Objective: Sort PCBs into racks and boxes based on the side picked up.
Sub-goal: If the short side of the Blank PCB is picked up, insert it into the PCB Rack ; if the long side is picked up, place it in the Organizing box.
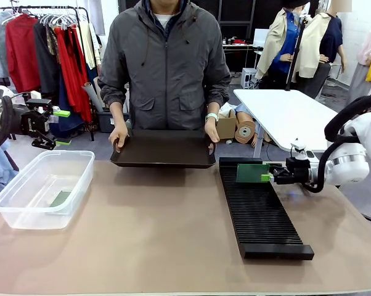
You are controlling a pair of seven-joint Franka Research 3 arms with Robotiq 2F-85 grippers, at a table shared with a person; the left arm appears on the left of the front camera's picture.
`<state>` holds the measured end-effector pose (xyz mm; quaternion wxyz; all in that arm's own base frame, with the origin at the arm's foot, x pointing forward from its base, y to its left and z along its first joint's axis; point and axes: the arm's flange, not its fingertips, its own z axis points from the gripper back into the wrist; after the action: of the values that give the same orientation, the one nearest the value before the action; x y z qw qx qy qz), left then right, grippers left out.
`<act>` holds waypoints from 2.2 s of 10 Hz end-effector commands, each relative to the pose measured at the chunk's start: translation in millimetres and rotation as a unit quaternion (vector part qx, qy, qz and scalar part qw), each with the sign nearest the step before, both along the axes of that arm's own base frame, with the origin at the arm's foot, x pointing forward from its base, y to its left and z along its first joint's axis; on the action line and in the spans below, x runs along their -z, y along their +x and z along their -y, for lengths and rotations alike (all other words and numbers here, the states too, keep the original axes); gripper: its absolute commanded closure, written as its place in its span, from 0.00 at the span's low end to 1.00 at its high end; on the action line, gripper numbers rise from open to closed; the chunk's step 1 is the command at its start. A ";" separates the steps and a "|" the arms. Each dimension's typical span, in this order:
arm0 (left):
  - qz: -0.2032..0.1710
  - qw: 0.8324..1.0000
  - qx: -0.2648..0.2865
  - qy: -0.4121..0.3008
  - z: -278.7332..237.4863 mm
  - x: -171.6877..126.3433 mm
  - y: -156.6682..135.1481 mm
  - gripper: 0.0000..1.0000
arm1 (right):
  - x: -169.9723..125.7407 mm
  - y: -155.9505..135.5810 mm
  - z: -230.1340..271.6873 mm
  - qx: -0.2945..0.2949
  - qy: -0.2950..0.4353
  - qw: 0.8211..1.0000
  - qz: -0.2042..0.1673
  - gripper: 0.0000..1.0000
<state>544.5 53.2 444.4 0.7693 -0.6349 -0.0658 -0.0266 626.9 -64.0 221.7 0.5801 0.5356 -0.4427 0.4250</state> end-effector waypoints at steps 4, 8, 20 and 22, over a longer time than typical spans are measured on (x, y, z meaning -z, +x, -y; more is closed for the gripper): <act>0.000 1.000 0.000 0.001 -0.1 -2.0 -0.6 0.00 | -95.1 -27.0 -36.6 -0.025 -0.005 0.999 0.025 0.00; 0.000 1.000 0.000 0.001 -0.1 -2.0 -0.6 0.00 | -148.3 -75.2 -65.5 0.004 0.016 0.987 -0.157 0.00; 0.000 1.000 0.000 0.001 -0.1 -2.0 -0.6 0.00 | -219.3 -152.1 -83.7 0.036 0.025 0.858 -0.512 0.00; 0.000 1.000 0.000 0.001 -0.1 -2.0 -0.6 0.00 | -209.9 -157.4 -77.2 0.044 0.048 0.872 -0.484 0.00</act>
<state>544.6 53.2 444.2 0.7693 -0.6349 -0.0657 -0.0265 470.7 15.5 432.8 0.7165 0.6811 -0.1378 0.0608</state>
